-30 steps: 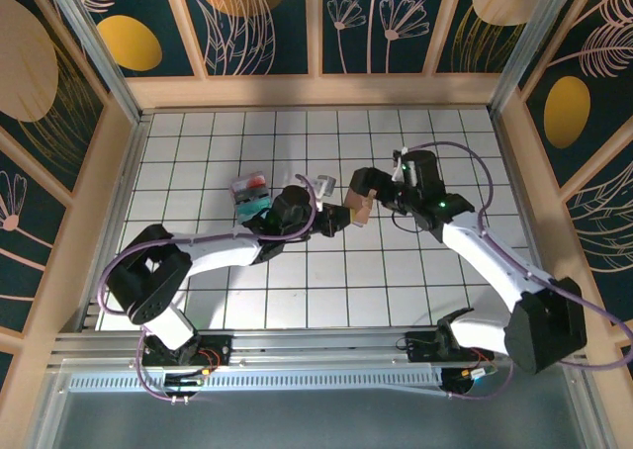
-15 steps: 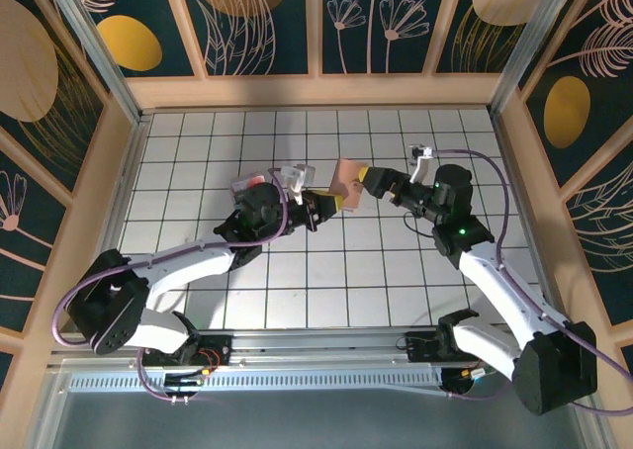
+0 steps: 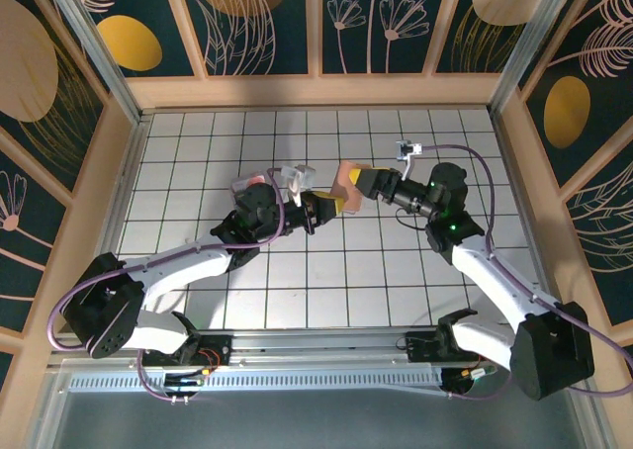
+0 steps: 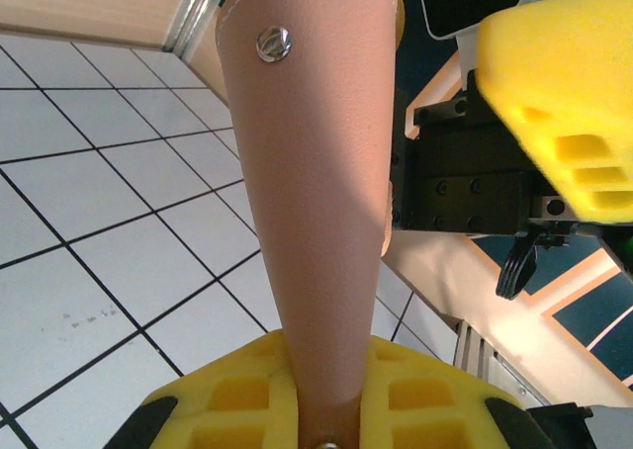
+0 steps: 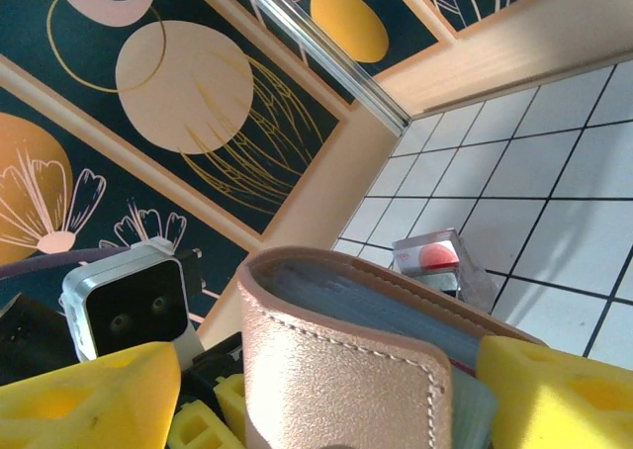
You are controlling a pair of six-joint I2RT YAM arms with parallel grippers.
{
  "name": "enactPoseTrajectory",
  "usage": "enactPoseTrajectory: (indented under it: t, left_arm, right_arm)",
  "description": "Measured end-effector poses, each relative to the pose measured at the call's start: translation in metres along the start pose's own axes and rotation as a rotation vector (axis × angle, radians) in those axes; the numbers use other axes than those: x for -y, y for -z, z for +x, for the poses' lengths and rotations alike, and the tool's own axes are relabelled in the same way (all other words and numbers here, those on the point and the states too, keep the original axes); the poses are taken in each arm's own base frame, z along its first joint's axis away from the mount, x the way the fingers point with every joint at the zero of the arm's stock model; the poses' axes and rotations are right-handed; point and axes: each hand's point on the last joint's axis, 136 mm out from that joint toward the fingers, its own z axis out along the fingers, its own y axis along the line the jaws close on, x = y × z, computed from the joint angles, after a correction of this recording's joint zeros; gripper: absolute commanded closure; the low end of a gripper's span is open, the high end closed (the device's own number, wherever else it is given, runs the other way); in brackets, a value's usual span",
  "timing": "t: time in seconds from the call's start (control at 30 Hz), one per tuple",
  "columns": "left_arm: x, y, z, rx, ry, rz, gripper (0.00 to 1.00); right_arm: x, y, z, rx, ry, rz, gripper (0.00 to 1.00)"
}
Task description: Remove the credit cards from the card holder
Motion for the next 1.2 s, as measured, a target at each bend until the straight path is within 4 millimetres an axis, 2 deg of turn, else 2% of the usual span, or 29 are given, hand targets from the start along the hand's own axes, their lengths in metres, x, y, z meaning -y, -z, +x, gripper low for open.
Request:
enactPoseTrajectory:
  t: [0.3,0.5,0.7,0.87,1.03,1.2]
  left_arm:
    - [0.0,0.004,0.002,0.01,-0.024,0.012,0.97]
    - [0.003,0.007,0.0,0.017,-0.044,0.02,0.97]
    - [0.009,0.009,-0.007,0.041,-0.064,0.036,0.97]
    - [0.011,0.009,-0.009,0.051,-0.074,0.043,0.97]
    - [0.015,0.01,-0.01,0.051,-0.08,0.064,0.96]
    - [0.019,0.01,-0.009,0.044,-0.083,0.084,0.95]
  right_arm:
    - [0.001,-0.002,0.005,-0.018,-0.017,0.002,0.18]
    - [-0.001,0.006,0.005,-0.006,-0.025,0.04,0.14]
    - [0.013,0.01,0.005,0.015,-0.072,0.123,0.03]
    - [0.011,0.011,0.003,0.026,-0.078,0.12,0.04]
    - [-0.003,0.005,0.002,0.013,-0.068,0.04,0.07]
    - [-0.011,-0.007,0.007,-0.021,-0.071,-0.036,0.17]
